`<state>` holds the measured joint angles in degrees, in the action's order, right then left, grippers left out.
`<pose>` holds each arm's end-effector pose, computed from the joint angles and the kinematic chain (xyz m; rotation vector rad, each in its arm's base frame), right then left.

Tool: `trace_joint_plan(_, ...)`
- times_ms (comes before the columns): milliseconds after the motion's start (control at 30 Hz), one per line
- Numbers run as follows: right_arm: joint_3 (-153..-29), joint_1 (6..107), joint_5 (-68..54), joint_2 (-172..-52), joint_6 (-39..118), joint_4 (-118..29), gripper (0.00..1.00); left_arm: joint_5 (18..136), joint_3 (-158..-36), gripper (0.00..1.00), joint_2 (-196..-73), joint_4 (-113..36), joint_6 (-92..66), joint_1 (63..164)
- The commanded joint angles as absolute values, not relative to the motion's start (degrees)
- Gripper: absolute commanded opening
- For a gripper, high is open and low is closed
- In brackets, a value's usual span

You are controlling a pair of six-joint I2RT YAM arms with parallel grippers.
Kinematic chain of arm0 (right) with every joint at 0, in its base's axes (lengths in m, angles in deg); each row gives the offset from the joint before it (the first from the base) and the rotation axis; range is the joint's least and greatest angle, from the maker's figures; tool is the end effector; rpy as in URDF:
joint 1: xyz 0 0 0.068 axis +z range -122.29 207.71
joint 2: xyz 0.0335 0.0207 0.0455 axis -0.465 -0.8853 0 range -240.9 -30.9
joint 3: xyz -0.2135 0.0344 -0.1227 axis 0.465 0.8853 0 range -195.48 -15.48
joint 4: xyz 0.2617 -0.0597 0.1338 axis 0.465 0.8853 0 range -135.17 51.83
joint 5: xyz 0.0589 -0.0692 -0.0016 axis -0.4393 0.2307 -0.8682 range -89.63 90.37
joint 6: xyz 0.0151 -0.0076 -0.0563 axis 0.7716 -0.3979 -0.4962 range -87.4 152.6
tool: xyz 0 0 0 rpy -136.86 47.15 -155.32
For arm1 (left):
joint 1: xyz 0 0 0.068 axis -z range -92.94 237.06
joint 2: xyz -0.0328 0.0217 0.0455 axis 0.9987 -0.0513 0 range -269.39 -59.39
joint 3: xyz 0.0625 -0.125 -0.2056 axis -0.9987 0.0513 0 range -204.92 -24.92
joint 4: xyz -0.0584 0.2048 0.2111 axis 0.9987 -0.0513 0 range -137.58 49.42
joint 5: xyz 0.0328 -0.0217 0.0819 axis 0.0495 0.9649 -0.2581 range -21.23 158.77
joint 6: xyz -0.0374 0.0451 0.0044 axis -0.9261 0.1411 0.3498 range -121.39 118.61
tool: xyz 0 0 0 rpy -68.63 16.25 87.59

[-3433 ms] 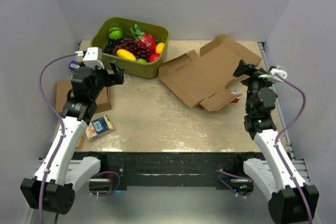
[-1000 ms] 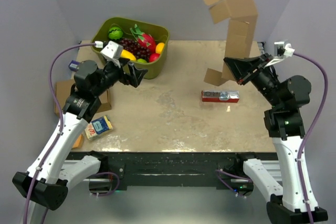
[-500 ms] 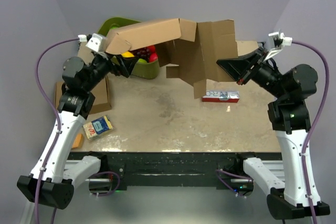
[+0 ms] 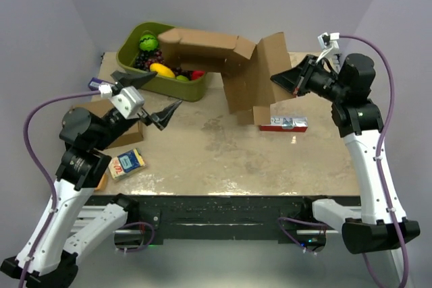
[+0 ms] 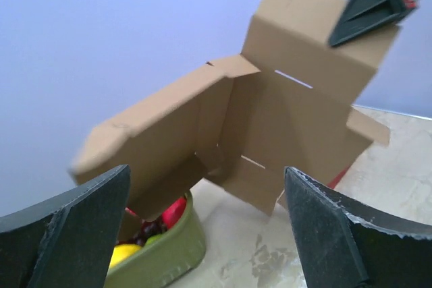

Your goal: Fold the paper box

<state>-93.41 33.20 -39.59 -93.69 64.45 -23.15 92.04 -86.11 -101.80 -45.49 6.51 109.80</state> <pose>0.2729 0.0538 0.4457 -0.1455 1.7742 1.0644 0.1821 -0.0945 0.4503 0.6837 1.1818 -0.4873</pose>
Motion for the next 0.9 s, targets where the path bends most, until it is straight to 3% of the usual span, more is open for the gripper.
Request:
trace_joint_plan(0, -98.54, 34.03, -40.31, -94.88, 56.00, -16.45, 0.00, 95.49, -91.08, 0.99, -107.87, -49.71, 12.67, 114.12)
trace_joint_plan(267, -105.73, 39.57, -35.41, -101.74, 42.28, -1.60, 0.00, 101.03, -108.13, 1.00, -127.91, -56.04, 12.93, 123.53)
trace_joint_plan(700, -122.87, 39.57, -41.80, -108.42, 35.86, 3.16, 0.00, 108.76, -156.28, 1.00, -154.13, -65.01, 12.06, 123.80)
trace_joint_plan(867, -133.49, 39.57, -44.54, -111.85, 32.86, 8.69, 0.00, 110.26, -158.43, 1.00, -154.50, -63.87, 9.69, 123.89)
